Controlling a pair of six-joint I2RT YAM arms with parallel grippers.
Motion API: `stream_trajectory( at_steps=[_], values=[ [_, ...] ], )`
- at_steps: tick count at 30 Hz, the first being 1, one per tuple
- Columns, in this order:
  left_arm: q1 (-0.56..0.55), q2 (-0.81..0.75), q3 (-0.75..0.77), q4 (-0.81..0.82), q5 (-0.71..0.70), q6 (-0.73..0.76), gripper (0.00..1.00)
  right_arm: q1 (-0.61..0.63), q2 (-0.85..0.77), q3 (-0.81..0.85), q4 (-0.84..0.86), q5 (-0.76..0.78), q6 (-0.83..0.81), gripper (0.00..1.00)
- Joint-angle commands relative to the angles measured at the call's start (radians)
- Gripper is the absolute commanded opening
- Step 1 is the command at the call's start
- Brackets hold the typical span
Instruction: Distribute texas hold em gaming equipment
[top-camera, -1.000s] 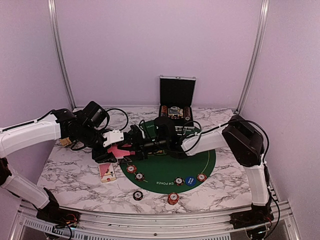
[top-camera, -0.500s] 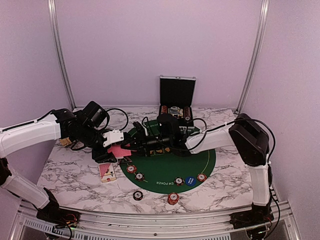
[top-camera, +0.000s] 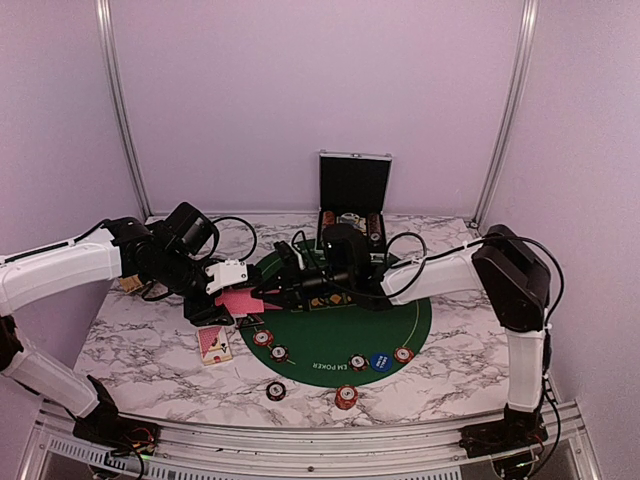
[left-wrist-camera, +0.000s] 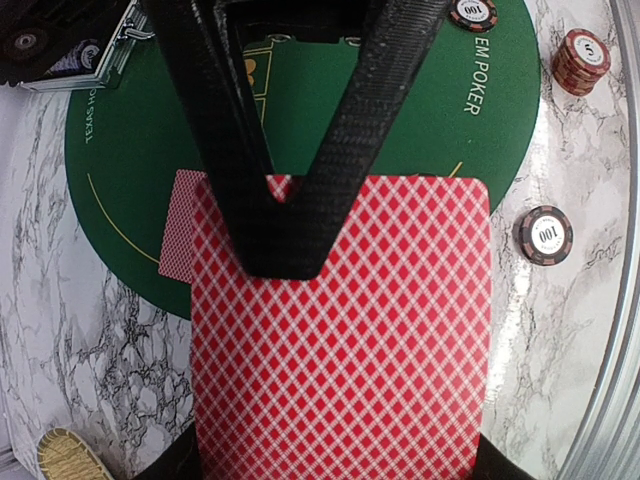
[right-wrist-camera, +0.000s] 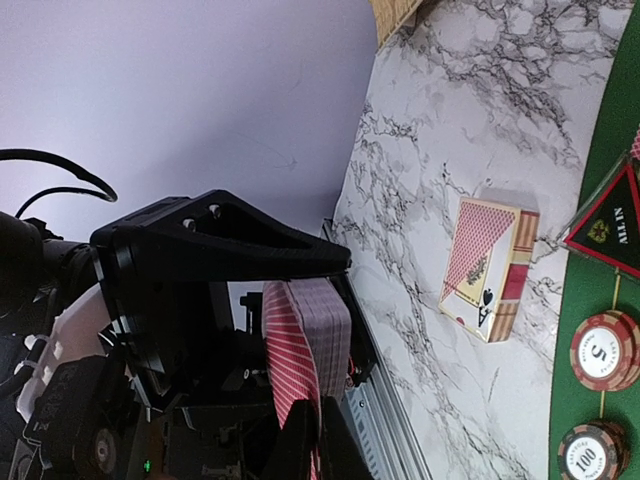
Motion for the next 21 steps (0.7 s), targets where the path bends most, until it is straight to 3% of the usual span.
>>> stream_trajectory(
  at_steps=[1,9,21],
  values=[
    [0.005,-0.022,0.007,0.012,0.005,0.003,0.0,-0.014,-0.057,-0.017,0.009,-0.006,0.001,0.02],
    [0.005,-0.024,0.003,0.012,0.001,0.006,0.0,-0.061,-0.125,-0.11,0.041,-0.027,0.018,0.0],
    [0.005,-0.029,0.003,0.012,-0.001,0.007,0.0,-0.231,-0.323,-0.366,-0.099,-0.056,-0.101,0.0]
  ],
)
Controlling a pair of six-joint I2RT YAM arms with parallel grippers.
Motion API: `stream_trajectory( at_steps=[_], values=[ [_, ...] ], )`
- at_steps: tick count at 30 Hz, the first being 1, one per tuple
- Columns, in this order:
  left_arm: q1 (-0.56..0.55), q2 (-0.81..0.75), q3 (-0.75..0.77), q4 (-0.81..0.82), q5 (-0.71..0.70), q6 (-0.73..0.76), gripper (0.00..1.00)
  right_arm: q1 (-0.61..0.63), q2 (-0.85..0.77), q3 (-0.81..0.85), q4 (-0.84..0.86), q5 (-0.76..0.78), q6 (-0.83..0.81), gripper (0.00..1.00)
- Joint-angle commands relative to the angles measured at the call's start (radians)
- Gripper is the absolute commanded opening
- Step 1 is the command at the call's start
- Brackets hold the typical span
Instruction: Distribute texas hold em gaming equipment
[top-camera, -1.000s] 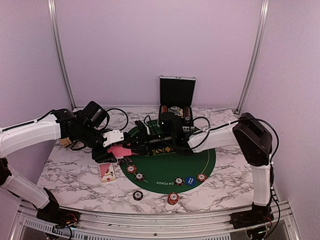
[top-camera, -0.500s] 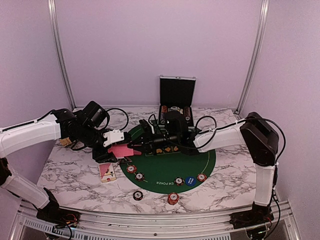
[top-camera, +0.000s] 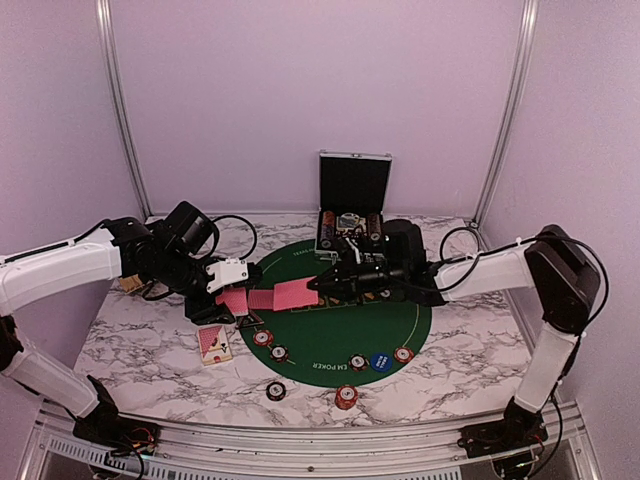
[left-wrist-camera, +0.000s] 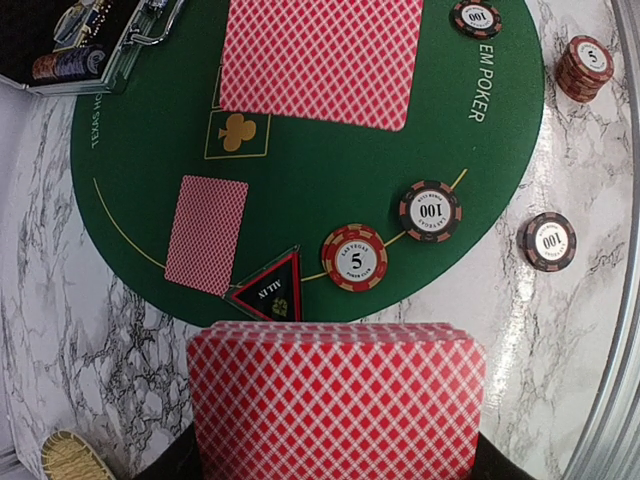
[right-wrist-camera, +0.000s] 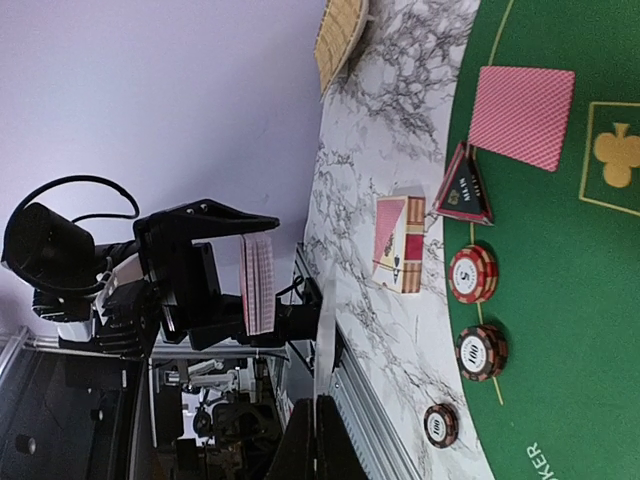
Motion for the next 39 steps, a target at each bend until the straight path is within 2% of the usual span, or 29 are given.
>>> stream_trajectory(
  at_steps=[1,12,17,30,39],
  values=[
    [0.005,-0.029,0.003,-0.003,0.0,0.008,0.0,-0.069,-0.084,-0.078,-0.102,-0.015,-0.095,0.0],
    [0.004,-0.04,0.0,-0.003,0.001,0.006,0.0,-0.203,-0.15,-0.216,-0.363,0.036,-0.327,0.0],
    [0.004,-0.041,-0.003,-0.003,0.002,0.006,0.0,-0.234,-0.168,-0.262,-0.397,0.073,-0.372,0.0],
    [0.005,-0.044,-0.005,-0.007,0.004,0.003,0.0,-0.245,-0.082,-0.174,-0.576,0.176,-0.521,0.0],
    [0.004,-0.039,0.0,-0.007,0.009,0.003,0.0,-0.246,-0.077,-0.184,-0.638,0.188,-0.575,0.0]
  ],
)
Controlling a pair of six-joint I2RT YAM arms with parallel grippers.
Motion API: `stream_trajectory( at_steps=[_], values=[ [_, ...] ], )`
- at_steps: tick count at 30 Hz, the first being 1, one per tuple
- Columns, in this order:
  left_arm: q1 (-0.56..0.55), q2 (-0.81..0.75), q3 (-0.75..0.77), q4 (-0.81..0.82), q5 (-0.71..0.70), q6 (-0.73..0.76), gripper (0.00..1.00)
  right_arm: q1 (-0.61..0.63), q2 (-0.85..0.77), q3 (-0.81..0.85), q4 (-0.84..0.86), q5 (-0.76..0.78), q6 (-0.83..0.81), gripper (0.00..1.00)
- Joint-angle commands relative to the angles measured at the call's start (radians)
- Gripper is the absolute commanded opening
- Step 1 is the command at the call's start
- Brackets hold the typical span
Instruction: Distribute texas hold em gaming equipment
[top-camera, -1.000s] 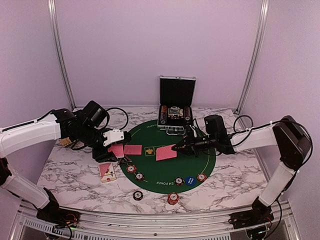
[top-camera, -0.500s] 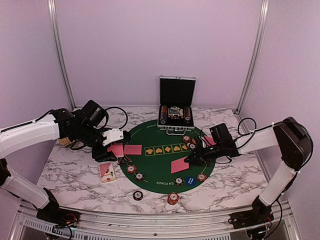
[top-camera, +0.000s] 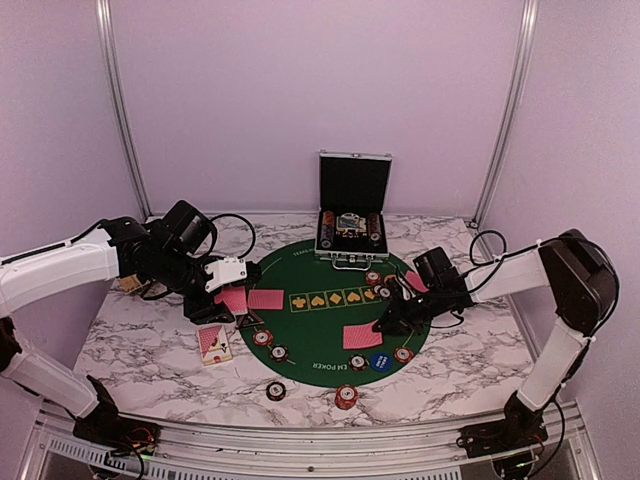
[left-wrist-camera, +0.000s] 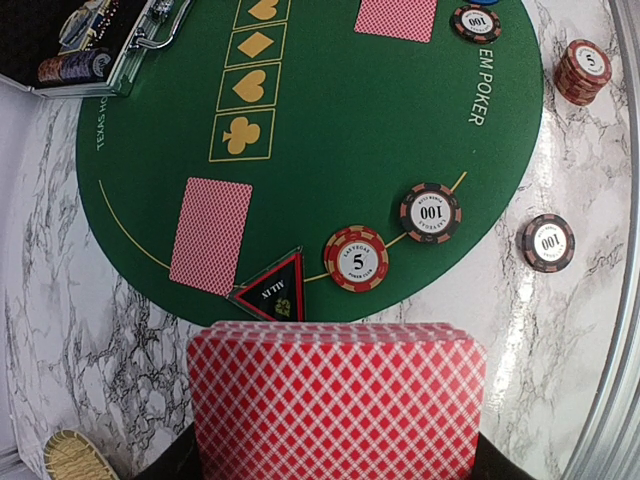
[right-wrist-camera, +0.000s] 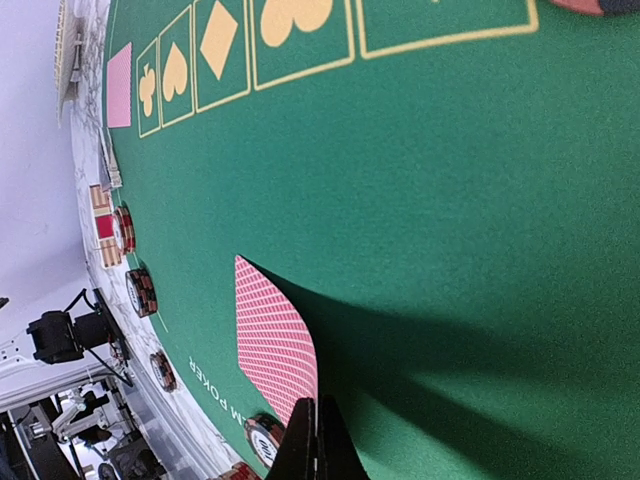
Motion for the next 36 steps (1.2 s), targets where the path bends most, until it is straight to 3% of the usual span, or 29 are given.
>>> stream_trajectory(
  at_steps=[1,13,17,21,27,31,36],
  values=[
    [0.004,-0.024,0.002,-0.008,0.009,0.003,0.0,-0.005,0.008,0.015,-0.058,0.019,-0.05,0.0],
    [0.005,-0.021,0.005,-0.008,0.008,0.001,0.0,-0.005,0.038,0.052,-0.116,0.062,-0.102,0.01],
    [0.005,-0.018,0.008,-0.009,0.011,0.002,0.0,-0.005,0.055,0.104,-0.168,0.099,-0.133,0.21],
    [0.004,-0.019,0.008,-0.011,0.01,0.001,0.0,-0.005,0.051,0.15,-0.236,0.15,-0.173,0.31],
    [0.005,-0.02,0.002,-0.011,0.013,0.001,0.0,-0.005,0.002,0.182,-0.32,0.239,-0.209,0.32],
    [0.005,-0.018,0.003,-0.01,0.016,0.001,0.0,0.002,-0.021,0.2,-0.281,0.224,-0.186,0.32],
    [0.004,-0.012,0.008,-0.01,0.018,-0.002,0.0,0.07,0.075,0.3,-0.229,0.188,-0.172,0.32]
  ],
)
